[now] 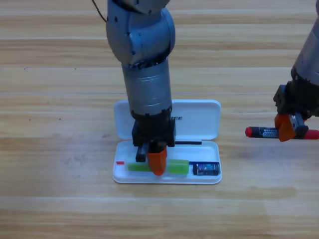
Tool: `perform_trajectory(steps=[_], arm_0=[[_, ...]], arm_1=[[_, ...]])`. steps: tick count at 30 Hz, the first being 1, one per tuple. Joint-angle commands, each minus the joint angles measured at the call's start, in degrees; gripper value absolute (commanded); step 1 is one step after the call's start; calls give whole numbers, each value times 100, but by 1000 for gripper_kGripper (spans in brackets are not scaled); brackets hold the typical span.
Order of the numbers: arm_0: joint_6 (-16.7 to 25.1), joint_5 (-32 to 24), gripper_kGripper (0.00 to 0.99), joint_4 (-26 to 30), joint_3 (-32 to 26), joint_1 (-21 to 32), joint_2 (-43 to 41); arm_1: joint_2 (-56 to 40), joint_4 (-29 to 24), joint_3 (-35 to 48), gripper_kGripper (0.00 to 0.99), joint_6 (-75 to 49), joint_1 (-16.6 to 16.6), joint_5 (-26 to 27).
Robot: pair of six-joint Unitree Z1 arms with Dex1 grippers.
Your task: Clean up eraser and pencils
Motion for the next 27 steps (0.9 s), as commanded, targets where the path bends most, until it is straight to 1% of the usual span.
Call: perform_trajectory(steps=[1,8,27], arm_0=[[-69,-55,0,-103,-95,274,279],[-104,51,0,-86,-86,344,208],[-104,-11,0,-86,-24,344,314]], arm_1=[[56,48,140,0,36,97,32],[127,39,96,0,27,97,23],[188,39,87,0,27,106,32]])
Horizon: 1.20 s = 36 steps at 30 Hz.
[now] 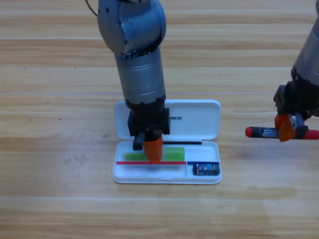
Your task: Clean up eraser and pencils
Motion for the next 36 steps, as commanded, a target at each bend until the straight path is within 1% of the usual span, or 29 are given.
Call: perform_trajectory(steps=[1,11,22,26,27,28,29,30,31,36], arm_0=[[-67,-23,0,-86,102,84,323],[-67,-93,0,-103,102,84,481],[-67,-85,0,-103,102,84,437],[-129,-85,0,-68,102,84,349],[-137,-85,222,-68,111,84,314],[-155,-85,509,-50,120,84,279],[-190,-67,764,-42,120,84,253],[-199,-67,914,-24,128,84,209],[-199,-76,983,-15,128,84,182],[-234,-85,990,2,172,84,94]], arm_1=[[185,48,88,0,25,104,32],[177,39,88,0,34,104,32],[141,39,88,0,42,113,23],[141,39,88,0,51,131,15],[133,48,88,0,60,131,15],[133,48,96,0,60,131,15],[124,48,96,0,60,131,15],[115,39,96,0,60,139,15],[106,48,114,0,60,139,15],[62,48,114,0,77,166,6]])
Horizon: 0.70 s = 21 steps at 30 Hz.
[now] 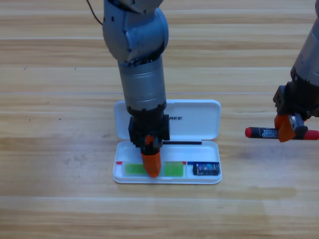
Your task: Clean up eraser and pencils
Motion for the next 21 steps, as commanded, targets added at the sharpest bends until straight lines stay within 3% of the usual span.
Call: perform_trajectory(steps=[1,6,11,17,21], arm_0=[[-82,-82,990,5,160,84,-90],[-64,-82,990,5,203,84,-169],[15,-170,990,321,151,84,-776],[-2,-91,990,875,142,145,-2534],[182,-91,990,892,511,743,-3729]], arm_1=[[43,48,123,0,75,177,6],[-133,118,175,0,163,379,23],[-300,250,87,0,391,809,41],[219,426,-624,0,796,1372,-12],[860,505,-1415,0,1015,1565,-179]])
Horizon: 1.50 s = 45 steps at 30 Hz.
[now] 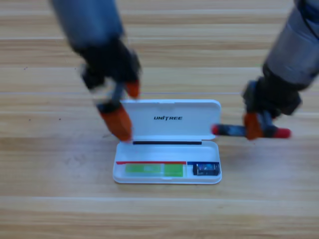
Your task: Clean up eraser and pencils
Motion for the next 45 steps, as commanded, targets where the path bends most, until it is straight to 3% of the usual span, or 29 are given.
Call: perform_trajectory(steps=[1,9,17,34,37,38,45], arm_0=[[276,30,990,84,526,892,-1864],[724,-225,990,67,1088,1868,-2426],[742,-507,990,-56,1589,1894,-2426],[750,-603,990,-56,1756,1894,-2365],[750,-603,990,-65,1774,1894,-2347],[750,-603,990,-65,1774,1894,-2347],[750,-621,990,-74,1800,1894,-2312]], arm_1=[[1108,168,-890,0,231,616,-205],[2268,344,-2261,0,380,757,-425],[2751,344,-2604,0,433,801,-468],[2795,344,-2586,15,662,976,-310],[2786,344,-2534,739,750,976,-328],[2778,344,-2534,879,794,976,-337],[2259,344,-2349,948,846,976,-249]])
